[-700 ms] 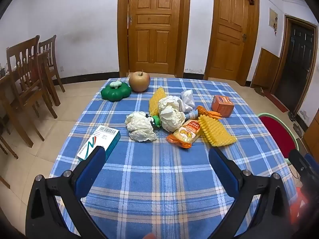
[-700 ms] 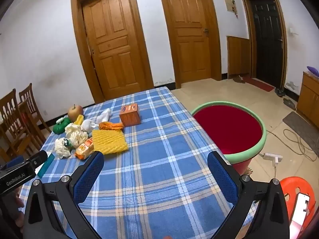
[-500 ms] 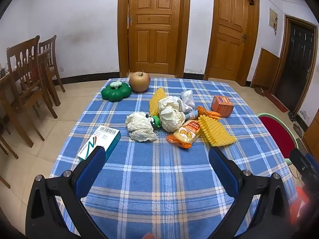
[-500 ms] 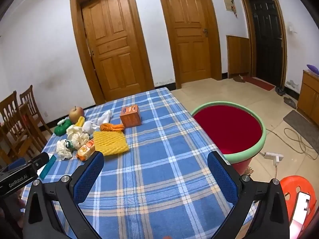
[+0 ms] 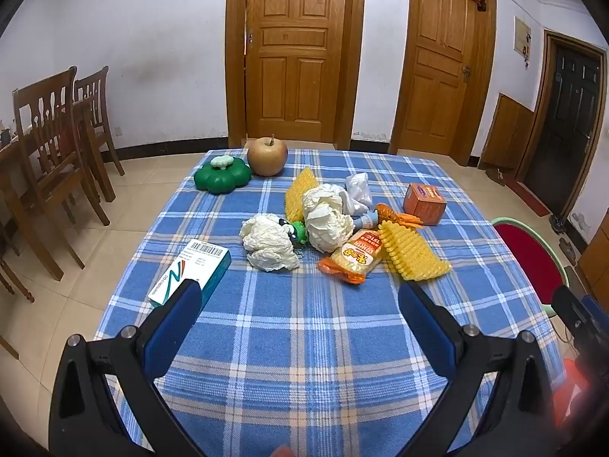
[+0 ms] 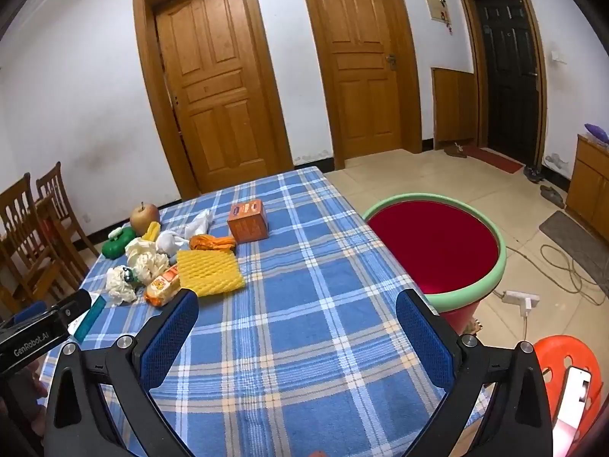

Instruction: Collect trash

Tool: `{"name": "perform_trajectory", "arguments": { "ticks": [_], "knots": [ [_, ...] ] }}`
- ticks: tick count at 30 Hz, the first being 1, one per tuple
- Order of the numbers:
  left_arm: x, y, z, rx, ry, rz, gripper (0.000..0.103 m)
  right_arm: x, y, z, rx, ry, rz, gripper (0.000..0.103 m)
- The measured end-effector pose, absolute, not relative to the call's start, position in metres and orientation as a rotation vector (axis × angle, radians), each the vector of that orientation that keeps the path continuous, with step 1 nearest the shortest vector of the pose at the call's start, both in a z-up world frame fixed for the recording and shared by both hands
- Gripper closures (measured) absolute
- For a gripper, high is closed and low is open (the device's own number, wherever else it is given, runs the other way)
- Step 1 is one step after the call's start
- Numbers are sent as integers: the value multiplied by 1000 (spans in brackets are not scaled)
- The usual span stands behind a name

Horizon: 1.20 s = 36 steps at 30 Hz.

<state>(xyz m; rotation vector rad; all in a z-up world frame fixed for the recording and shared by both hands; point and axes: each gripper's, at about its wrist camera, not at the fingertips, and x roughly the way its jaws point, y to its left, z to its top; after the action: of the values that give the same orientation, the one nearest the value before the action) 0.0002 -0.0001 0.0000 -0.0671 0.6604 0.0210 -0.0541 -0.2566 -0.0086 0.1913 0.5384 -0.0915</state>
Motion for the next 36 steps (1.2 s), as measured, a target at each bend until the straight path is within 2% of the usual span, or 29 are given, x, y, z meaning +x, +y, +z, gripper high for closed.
{"name": "perform_trajectory", "arguments": {
  "ticks": [36],
  "knots": [
    [0,-3,0,-68,663,17,2,-55,-260,-10,200,541,-102,0]
  ]
}}
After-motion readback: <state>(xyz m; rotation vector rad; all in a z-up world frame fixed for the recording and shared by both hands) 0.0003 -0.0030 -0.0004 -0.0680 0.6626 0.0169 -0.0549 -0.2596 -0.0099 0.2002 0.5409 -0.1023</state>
